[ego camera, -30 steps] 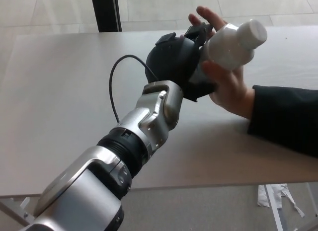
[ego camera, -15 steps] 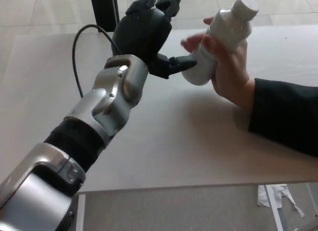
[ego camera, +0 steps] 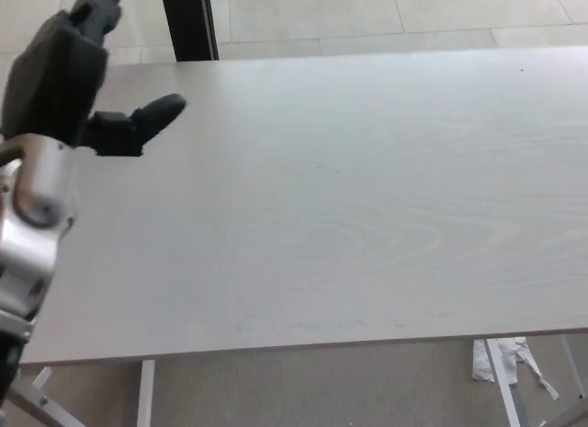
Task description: Pick up a bottle and hand it
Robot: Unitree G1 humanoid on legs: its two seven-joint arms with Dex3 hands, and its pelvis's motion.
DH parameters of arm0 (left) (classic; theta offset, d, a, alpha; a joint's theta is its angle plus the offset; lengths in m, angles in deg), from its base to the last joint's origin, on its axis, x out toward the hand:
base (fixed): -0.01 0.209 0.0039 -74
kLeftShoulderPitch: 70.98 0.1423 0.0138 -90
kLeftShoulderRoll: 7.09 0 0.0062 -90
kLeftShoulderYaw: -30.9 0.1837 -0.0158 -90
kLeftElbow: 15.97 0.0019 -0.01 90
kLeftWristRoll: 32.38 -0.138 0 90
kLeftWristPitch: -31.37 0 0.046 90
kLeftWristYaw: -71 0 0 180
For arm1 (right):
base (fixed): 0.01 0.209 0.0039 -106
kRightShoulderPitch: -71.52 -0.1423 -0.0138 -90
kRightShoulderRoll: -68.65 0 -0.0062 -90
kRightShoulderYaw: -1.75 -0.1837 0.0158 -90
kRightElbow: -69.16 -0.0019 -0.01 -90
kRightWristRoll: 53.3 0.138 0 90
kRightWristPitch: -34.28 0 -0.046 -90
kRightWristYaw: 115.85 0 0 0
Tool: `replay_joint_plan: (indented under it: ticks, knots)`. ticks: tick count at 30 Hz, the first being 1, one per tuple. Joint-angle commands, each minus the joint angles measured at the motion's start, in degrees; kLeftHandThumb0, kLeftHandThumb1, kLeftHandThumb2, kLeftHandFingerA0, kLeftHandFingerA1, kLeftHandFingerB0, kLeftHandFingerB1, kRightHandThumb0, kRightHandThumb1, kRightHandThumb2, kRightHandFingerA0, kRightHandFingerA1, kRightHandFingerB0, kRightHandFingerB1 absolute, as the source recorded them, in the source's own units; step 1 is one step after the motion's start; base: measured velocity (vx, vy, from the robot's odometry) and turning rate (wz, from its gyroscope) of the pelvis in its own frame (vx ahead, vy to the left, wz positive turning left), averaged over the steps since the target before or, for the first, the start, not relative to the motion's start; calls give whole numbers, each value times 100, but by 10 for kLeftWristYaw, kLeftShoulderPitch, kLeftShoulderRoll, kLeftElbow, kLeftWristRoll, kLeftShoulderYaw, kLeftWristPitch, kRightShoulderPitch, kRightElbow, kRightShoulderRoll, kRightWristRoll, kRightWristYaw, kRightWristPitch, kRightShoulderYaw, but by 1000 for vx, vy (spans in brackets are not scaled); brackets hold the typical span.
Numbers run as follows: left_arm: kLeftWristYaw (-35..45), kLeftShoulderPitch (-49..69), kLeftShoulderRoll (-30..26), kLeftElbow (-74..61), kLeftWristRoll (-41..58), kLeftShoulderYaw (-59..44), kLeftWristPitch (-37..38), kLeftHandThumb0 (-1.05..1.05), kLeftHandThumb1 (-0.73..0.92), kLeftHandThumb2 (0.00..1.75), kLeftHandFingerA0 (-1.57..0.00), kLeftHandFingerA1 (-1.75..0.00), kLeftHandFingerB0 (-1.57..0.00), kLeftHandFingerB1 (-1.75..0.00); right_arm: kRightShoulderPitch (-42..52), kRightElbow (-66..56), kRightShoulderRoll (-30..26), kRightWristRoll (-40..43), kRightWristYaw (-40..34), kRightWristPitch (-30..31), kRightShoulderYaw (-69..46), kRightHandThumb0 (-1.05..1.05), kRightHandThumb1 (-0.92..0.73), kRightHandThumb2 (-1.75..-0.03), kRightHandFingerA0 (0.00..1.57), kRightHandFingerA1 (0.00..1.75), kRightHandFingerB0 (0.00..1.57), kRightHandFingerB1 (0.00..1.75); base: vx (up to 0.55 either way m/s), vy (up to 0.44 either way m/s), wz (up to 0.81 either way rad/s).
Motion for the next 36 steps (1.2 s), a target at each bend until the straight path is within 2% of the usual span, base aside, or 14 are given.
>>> replay_joint_plan:
  ticks: [1, 2, 7, 9, 10, 12, 16, 24, 26, 28, 29, 31, 32, 36]
  knots:
    - [149, 386, -29, -126, 273, -484, -76, -78, 52, 57, -30, -66, -26, -48, 14, 46, -10, -1, 27, 16, 9, -54, -43, -80, 105, 108, 39, 48, 0, 0, 0]
    - [148, 401, -25, -111, 282, -503, -78, -77, 41, 82, -27, -66, -22, -55, 14, 44, -10, 0, 24, 21, 8, -53, -44, -80, 106, 109, 37, 48, 0, 0, 0]
    - [150, 442, -24, -33, 326, -579, -86, -80, 52, 57, -18, -70, -20, -53, 12, 49, -11, 10, 21, 29, 1, -51, -51, -56, 92, 60, 45, 34, 0, 0, 0]
    - [139, 456, -20, -25, 329, -601, -100, -77, 44, 84, -89, -87, -16, -54, 12, 50, -12, 15, 23, 36, 0, -51, -52, -56, 96, 64, 45, 35, 0, 0, 0]
    - [134, 458, -17, -25, 329, -607, -106, -77, 56, 58, -115, -86, -21, -50, 11, 56, -12, 13, 23, 30, 0, -51, -51, -56, 95, 61, 45, 34, 0, 0, 0]
    - [133, 458, -11, -20, 340, -613, -107, -79, 56, 57, -124, -85, -20, -53, 12, 62, -14, 11, 26, 25, 0, -51, -52, -56, 96, 66, 45, 35, 0, 0, 0]
    - [155, 464, 9, 3, 359, -596, -112, -89, 49, 86, -42, -65, -21, -53, 17, 50, -11, 8, 16, 36, 3, -50, -51, -59, 103, 154, 45, 36, 0, 0, 0]
    - [200, 482, 39, -10, 354, -539, -133, -76, 55, 57, -38, -63, -25, -50, 23, 49, -11, 9, 16, 36, 4, -48, -52, -56, 94, 69, 44, 34, 0, 0, 0]
    - [228, 491, 45, -11, 359, -523, -123, -75, 55, 57, -37, -61, -23, -48, 25, 54, -14, 4, 23, 27, 8, -49, -54, -56, 101, 169, 43, 34, 0, 0, 0]
    - [238, 495, 44, -7, 360, -518, -117, -75, 55, 57, -37, -61, -23, -48, 24, 57, -15, 3, 24, 25, 9, -49, -54, -56, 101, 169, 43, 34, 0, 0, 0]
    - [265, 505, 35, -5, 345, -492, -106, -78, 58, 59, -39, -61, -29, -45, 25, 58, -15, 3, 27, 21, 10, -61, -43, -80, 107, 123, 34, 46, 0, 0, 0]
    - [286, 501, 25, -8, 351, -477, -119, -75, 57, 59, -40, -60, -35, -43, 29, 43, -12, 9, 22, 32, 6, -49, -53, -61, 99, 162, 42, 36, 0, 0, 0]
    - [285, 497, 23, -13, 355, -476, -128, -77, 44, 86, -37, -63, -29, -51, 28, 44, -13, 9, 21, 32, 6, -58, -45, -72, 104, 149, 37, 44, 0, 0, 0]
    - [292, 461, -1, -9, 358, -461, -139, -80, 59, 59, -29, -63, -35, -43, 25, 56, -14, 13, 31, 21, 3, -55, -45, -73, 107, 141, 35, 43, 0, 0, 0]
